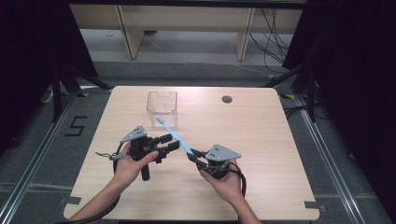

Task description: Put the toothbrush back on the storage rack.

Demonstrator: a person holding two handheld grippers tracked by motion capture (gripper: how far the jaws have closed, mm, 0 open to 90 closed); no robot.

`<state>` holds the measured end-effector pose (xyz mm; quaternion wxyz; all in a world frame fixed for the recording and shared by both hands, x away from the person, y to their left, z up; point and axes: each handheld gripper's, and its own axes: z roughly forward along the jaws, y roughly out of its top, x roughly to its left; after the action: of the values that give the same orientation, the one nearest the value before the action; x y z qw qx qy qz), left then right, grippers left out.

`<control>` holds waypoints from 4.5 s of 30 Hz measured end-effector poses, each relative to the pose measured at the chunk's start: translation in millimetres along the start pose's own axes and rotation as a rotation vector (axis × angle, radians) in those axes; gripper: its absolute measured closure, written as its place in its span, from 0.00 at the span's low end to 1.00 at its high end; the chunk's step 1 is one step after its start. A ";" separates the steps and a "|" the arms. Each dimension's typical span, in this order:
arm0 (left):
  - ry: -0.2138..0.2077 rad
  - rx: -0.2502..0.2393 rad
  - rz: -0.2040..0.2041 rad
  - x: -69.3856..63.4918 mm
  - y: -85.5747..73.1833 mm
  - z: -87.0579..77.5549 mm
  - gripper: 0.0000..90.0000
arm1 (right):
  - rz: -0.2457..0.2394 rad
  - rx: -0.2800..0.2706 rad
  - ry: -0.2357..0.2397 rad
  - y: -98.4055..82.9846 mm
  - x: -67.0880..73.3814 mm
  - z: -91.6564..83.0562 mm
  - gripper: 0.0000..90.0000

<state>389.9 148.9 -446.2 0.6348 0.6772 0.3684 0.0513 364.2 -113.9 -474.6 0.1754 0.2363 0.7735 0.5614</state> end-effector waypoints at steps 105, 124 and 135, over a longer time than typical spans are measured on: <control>0.235 -0.109 0.320 26.5 44.8 -33.4 0.92 | 0.013 0.074 -0.128 -25.4 0.3 -10.9 0.56; 0.262 -0.137 0.335 36.0 50.8 -30.7 0.92 | 0.035 0.074 -0.126 -27.4 1.0 -10.1 0.55; 0.267 -0.146 0.343 40.5 54.9 -27.3 0.92 | 0.010 0.061 -0.136 -27.9 -0.7 -9.8 0.54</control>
<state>428.4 198.5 -407.9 0.6096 0.6696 0.3240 0.2740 354.8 -129.2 -498.2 0.2176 0.2831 0.7753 0.5210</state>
